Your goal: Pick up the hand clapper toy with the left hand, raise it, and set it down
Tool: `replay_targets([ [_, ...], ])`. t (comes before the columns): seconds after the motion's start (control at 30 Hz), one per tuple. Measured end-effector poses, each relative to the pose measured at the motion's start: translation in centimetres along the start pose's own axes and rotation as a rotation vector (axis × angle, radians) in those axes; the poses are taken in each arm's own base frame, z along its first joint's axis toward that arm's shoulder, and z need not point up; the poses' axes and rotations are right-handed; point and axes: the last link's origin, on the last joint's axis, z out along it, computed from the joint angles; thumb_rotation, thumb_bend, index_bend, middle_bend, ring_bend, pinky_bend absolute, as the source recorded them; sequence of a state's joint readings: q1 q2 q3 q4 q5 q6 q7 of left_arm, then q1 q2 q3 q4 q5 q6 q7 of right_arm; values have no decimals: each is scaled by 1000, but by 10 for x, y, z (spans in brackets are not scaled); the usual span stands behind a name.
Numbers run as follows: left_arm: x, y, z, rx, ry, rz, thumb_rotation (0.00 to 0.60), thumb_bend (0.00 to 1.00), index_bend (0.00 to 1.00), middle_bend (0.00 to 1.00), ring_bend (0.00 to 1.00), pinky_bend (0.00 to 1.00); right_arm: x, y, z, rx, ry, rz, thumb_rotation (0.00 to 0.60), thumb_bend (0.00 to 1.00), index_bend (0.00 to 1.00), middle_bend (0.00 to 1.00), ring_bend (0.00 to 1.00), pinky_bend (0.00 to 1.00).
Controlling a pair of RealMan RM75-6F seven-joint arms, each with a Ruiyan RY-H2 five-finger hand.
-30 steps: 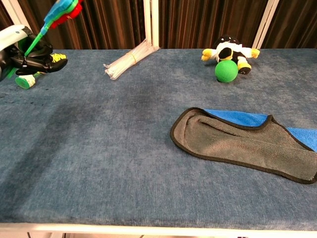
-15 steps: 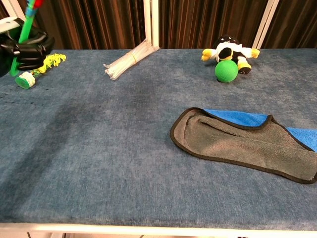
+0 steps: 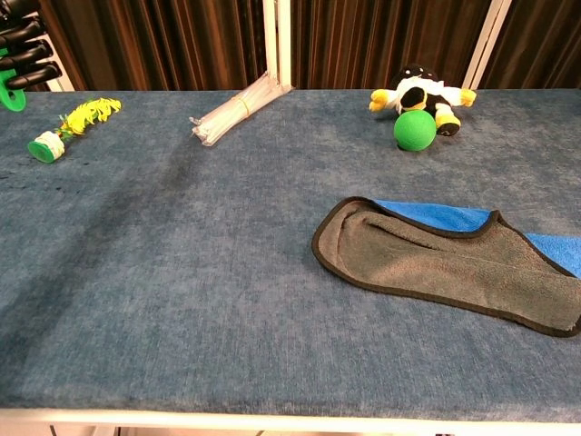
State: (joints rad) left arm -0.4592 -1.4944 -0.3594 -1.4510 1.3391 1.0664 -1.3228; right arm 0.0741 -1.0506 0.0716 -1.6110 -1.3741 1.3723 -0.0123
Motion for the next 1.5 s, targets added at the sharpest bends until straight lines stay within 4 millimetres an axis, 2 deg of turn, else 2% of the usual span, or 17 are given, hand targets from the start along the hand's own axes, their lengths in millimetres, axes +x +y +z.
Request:
replay_targets([
  [0.1, 3, -3, -1, -3, -36, 182, 600, 654, 1000, 1000, 1000, 1000, 0, 0, 0, 2, 0, -1, 600, 242, 0, 0, 0, 0],
  [0.2, 4, -9, -3, 1, -93, 475, 600, 651, 1000, 1000, 1000, 1000, 1, 1, 0, 0, -1, -2, 600, 243, 0, 0, 0, 0],
  [0.43, 10, -24, -7, -25, -285, 1323, 600, 647, 1000, 1000, 1000, 1000, 0, 2, 0, -6, -5, 1, 600, 242, 0, 0, 0, 0],
  [0.53, 12, -28, -8, -31, -346, 1532, 600, 646, 1000, 1000, 1000, 1000, 2, 2, 1, -7, -1, 0, 600, 242, 0, 0, 0, 0],
  [0.63, 14, -30, -9, -25, -375, 1609, 600, 646, 1000, 1000, 1000, 1000, 2, 3, 0, -8, -2, 0, 600, 242, 0, 0, 0, 0],
  [0.77, 12, -28, -9, 2, -362, 1519, 600, 647, 1000, 1000, 1000, 1000, 1, 2, 0, -8, -4, 1, 600, 242, 0, 0, 0, 0],
  [0.87, 9, -23, -8, 30, -313, 1311, 600, 649, 1000, 1000, 1000, 1000, 0, 2, 1, -6, -8, 1, 600, 242, 0, 0, 0, 0],
  [1.0, 9, -12, -4, 75, -216, 890, 600, 654, 1000, 1000, 1000, 1000, 0, 2, 1, -7, -9, 2, 600, 243, 0, 0, 0, 0],
  [1.13, 13, 1, 1, 108, -118, 386, 600, 653, 1000, 1000, 1000, 1000, -1, 2, 2, -9, -11, 2, 600, 242, 0, 0, 0, 0],
  [1.23, 16, 10, 3, 110, -76, 91, 600, 654, 1000, 1000, 1000, 1000, -1, 1, 2, -7, -13, 1, 600, 243, 0, 0, 0, 0],
  [1.37, 19, 14, 4, 111, -68, -107, 600, 654, 1000, 1000, 1000, 1000, -2, 0, 2, -6, -13, 0, 600, 242, 0, 0, 0, 0],
  [1.5, 24, 10, 4, 111, -82, -94, 600, 653, 1000, 1000, 1000, 1000, -2, 1, 2, -8, -11, 0, 600, 243, 0, 0, 0, 0],
])
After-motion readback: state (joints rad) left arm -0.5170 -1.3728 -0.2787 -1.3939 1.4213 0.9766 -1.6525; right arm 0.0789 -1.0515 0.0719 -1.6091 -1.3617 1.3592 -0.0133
